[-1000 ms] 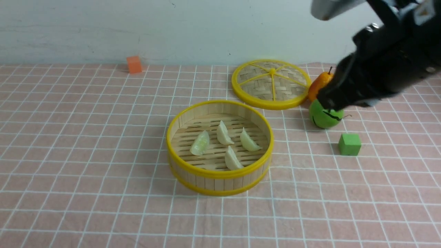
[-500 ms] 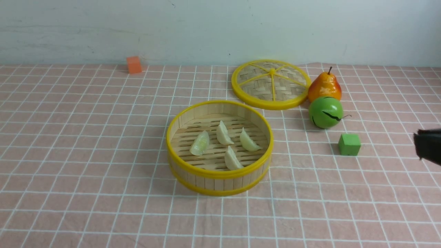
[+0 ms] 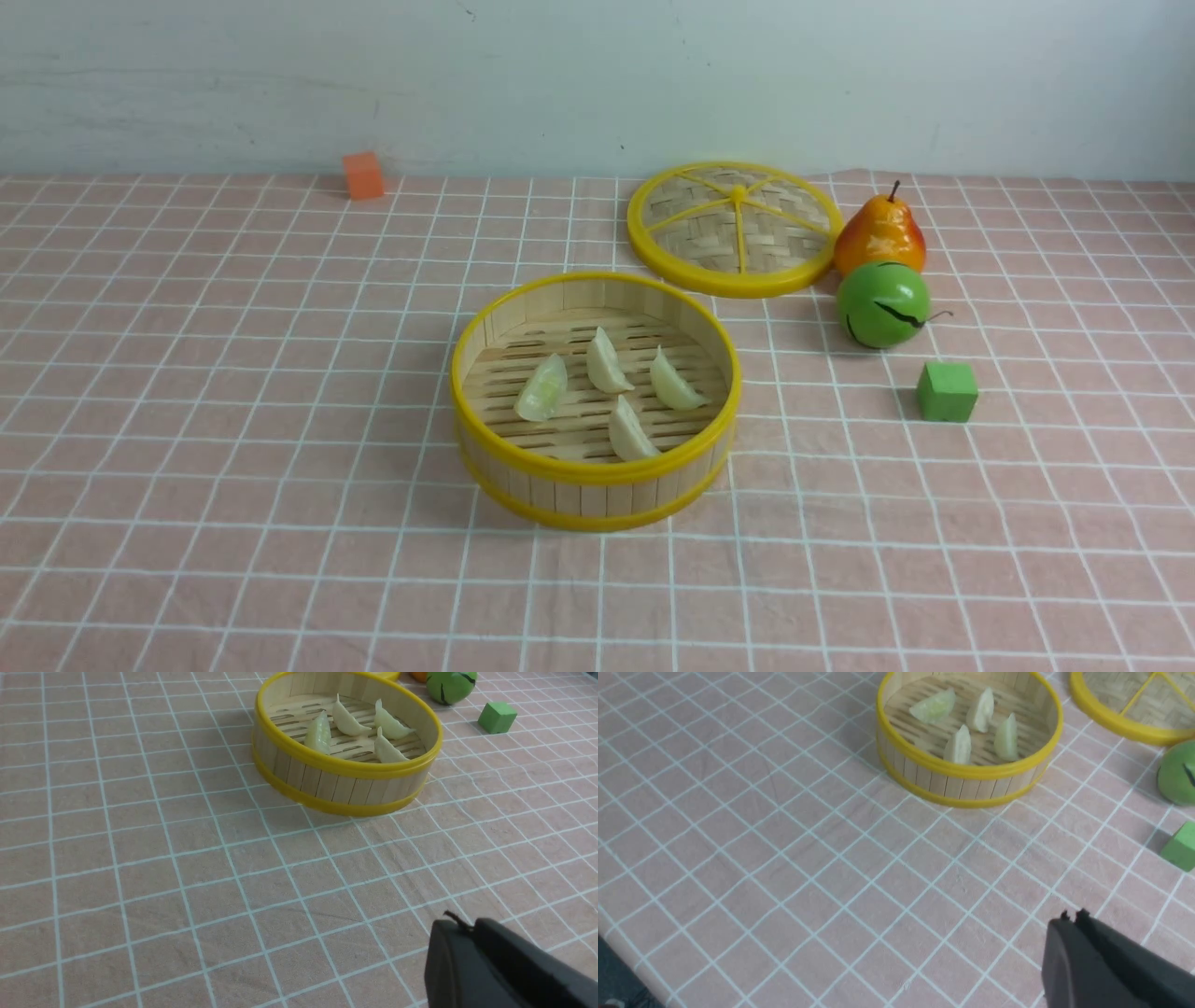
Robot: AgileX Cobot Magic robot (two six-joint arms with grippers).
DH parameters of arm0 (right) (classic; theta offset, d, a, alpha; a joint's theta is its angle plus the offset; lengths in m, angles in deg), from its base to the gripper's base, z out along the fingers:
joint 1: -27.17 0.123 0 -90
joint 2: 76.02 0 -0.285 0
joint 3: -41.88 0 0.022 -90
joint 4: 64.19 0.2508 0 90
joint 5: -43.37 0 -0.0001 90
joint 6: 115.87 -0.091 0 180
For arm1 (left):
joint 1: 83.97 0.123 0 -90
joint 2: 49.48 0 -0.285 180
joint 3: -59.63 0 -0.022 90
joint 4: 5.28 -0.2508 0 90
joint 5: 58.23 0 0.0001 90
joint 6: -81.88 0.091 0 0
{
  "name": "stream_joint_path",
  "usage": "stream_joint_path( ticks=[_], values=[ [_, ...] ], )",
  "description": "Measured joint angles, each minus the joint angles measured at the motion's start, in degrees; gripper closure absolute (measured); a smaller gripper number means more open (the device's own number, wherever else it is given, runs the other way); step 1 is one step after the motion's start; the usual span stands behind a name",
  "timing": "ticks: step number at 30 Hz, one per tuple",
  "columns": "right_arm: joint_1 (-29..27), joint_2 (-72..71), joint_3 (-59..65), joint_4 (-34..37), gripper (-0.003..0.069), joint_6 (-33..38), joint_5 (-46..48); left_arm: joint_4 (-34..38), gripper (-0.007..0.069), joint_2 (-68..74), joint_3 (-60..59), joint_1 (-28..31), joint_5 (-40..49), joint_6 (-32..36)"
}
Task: Put the dumplings into the steamer on the table with the pink tablecloth.
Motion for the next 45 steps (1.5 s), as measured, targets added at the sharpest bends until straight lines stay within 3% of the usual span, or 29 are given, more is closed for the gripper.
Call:
stream_joint_path(
  ticks=[6, 9, 11, 14, 19, 20, 25, 29, 33, 40, 45],
  values=[
    [0.0, -0.49, 3.08, 1.68, 0.0664, 0.0, 0.16, 0.0, 0.0571, 0.0, 0.0, 0.0, 0.0, 0.0],
    [-0.06, -3.91, 9.53, 0.28, 0.068, 0.0, -9.43, 0.0, 0.0567, 0.0, 0.0, 0.0, 0.0, 0.0],
    [-1.63, -8.15, 17.88, -1.62, 0.068, -0.34, -22.4, 0.0, 0.0568, 0.0, 0.0, 0.0, 0.0, 0.0],
    [-6.81, -14.11, 28.27, -2.28, 0.068, -3.3, -36.42, 0.0, 0.0563, 0.0, 0.0, 0.0, 0.0, 0.0],
    [-19.05, -23.64, 41.47, -3.88, 0.068, -10.13, -47.81, 0.0, 0.0553, 0.0, 0.0, 0.0, 0.0, 0.0],
    [-19.05, -23.64, 42.26, -4.03, 0.068, -10.33, -48.07, 0.0, 0.0552, 0.0, 0.0, 0.0, 0.0, 0.0],
    [-30.29, -31.64, 49.41, -8.58, 0.068, -14.61, -46.48, 0.0, 0.055, 0.0, 0.0, 0.0, 0.0, 0.0],
    [-34.14, -32.97, 49.96, -9.35, 0.068, -15.23, -40.97, 0.0, 0.0547, 0.0, 0.0, 0.0, -0.04, 0.0],
    [-34.83, -32.97, 49.89, -9.66, 0.068, -15.23, -33.96, 0.0, 0.0542, 0.0, 0.0, 0.0, -0.04, -0.02],
    [-34.45, -32.97, 49.51, -9.66, 0.068, -15.03, -32.09, -0.05, 0.0534, 0.0, 0.0, 0.0, -0.04, -0.02],
    [-30.6, -32.97, 49.45, -9.66, 0.068, -14.96, -31.9, -0.09, 0.0533, 0.0, 0.0, 0.0, -0.04, -0.02]
  ],
)
